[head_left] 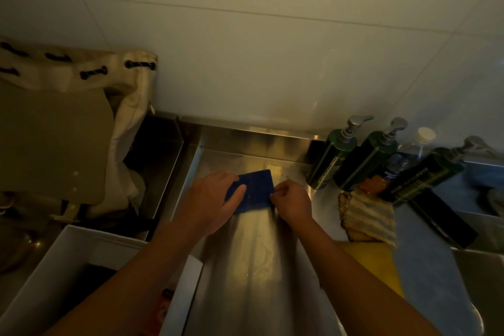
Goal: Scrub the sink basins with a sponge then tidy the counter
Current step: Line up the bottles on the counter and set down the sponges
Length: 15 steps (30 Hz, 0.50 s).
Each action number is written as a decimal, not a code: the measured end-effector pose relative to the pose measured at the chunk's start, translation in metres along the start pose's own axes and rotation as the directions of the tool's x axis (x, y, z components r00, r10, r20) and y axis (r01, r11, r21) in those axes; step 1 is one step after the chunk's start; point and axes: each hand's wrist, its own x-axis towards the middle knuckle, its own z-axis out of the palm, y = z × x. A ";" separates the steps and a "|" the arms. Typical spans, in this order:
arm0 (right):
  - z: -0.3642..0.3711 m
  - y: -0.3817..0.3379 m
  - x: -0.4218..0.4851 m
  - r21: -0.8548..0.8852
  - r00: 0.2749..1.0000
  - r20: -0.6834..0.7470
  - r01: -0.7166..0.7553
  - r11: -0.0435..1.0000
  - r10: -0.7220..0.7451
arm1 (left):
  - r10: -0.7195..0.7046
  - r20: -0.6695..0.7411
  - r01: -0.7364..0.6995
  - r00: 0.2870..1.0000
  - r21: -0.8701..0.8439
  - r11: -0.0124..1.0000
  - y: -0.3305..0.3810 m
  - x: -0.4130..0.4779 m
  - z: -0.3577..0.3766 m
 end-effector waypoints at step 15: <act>0.029 -0.025 -0.017 -0.271 0.997 0.063 0.050 0.961 -0.034 | -0.039 -0.041 0.040 0.998 0.008 0.999 -0.005 -0.001 0.009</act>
